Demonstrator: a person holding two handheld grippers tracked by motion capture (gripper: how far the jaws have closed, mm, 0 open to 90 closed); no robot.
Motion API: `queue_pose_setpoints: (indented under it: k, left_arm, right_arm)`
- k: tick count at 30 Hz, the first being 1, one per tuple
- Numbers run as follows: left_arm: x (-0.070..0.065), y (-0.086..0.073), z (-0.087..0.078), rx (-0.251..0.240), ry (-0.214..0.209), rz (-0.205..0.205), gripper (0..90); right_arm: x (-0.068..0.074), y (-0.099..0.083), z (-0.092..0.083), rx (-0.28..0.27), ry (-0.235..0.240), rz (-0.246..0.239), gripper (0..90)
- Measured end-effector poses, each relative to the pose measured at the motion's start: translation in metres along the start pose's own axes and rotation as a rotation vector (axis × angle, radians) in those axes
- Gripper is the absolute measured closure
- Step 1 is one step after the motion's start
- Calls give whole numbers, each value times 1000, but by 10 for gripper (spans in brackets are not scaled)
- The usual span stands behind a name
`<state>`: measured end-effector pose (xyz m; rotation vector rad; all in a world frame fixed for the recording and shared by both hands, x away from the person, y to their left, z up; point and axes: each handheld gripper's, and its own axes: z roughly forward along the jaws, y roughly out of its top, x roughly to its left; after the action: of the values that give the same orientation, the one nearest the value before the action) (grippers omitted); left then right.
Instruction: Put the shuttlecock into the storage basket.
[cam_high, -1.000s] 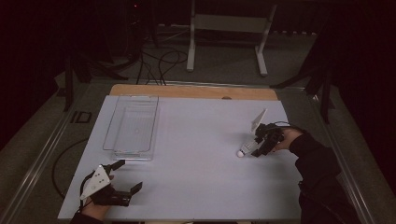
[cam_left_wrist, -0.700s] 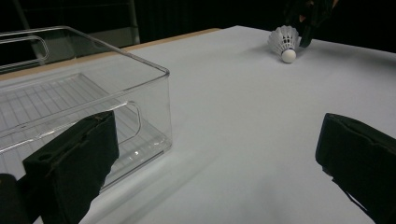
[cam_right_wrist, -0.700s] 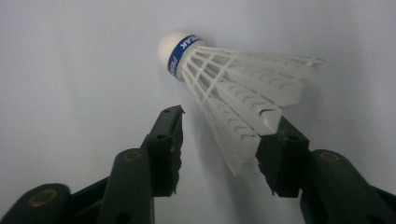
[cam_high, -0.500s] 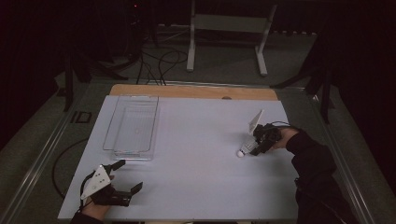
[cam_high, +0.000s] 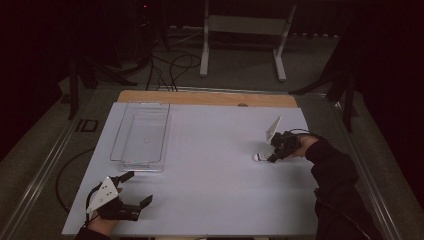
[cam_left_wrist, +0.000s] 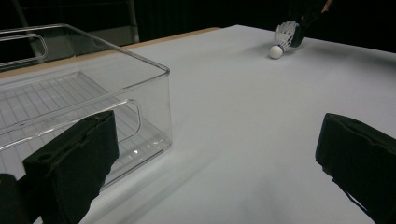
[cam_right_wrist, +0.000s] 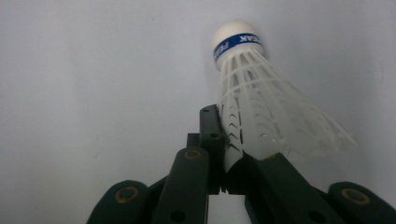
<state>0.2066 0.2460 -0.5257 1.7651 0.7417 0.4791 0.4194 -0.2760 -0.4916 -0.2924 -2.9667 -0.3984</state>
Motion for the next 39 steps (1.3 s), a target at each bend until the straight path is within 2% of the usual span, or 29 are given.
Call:
queue_pose_setpoints:
  k: [4, 9, 16, 21, 23, 25, 27, 31, 34, 35, 37, 39]
  left_arm:
    - [0, 0, 0, 0, 0, 2, 1]
    - [0, 0, 0, 2, 0, 3, 1]
    - [-1, 0, 0, 2, 1, 5, 1]
    - [0, 0, 0, 1, 2, 4, 1]
    - [-1, 1, 0, 1, 1, 4, 1]
    - [-1, 1, 0, 2, 2, 6, 1]
    - [-1, 1, 1, 4, 2, 7, 1]
    - [-1, 1, 1, 4, 4, 7, 1]
    - [-1, 1, 0, 8, 4, 6, 1]
    - [-2, 1, 0, 10, 4, 8, 1]
    - [-2, 1, 1, 12, 3, 9, 1]
    - [-3, 1, 1, 13, 0, 12, 1]
  right_arm:
    - [2, 1, -2, 11, 33, 8, 899]
    - [4, 4, -10, -9, 34, 12, 900]
    - [13, 11, -26, -22, -4, -4, 900]
    - [25, 19, -32, -20, -35, -17, 900]
    - [28, 22, -34, -14, -32, 11, 900]
    - [31, 25, -34, 0, -49, 14, 900]
    - [34, 27, -36, 8, -64, 42, 900]
    - [40, 31, -41, 0, -72, 71, 900]
    - [46, 34, -43, -15, -81, 75, 900]
    - [49, 35, -43, -19, -82, 61, 900]
    - [54, 36, -41, -12, -96, 61, 900]
    - [56, 36, -40, -16, -88, 57, 900]
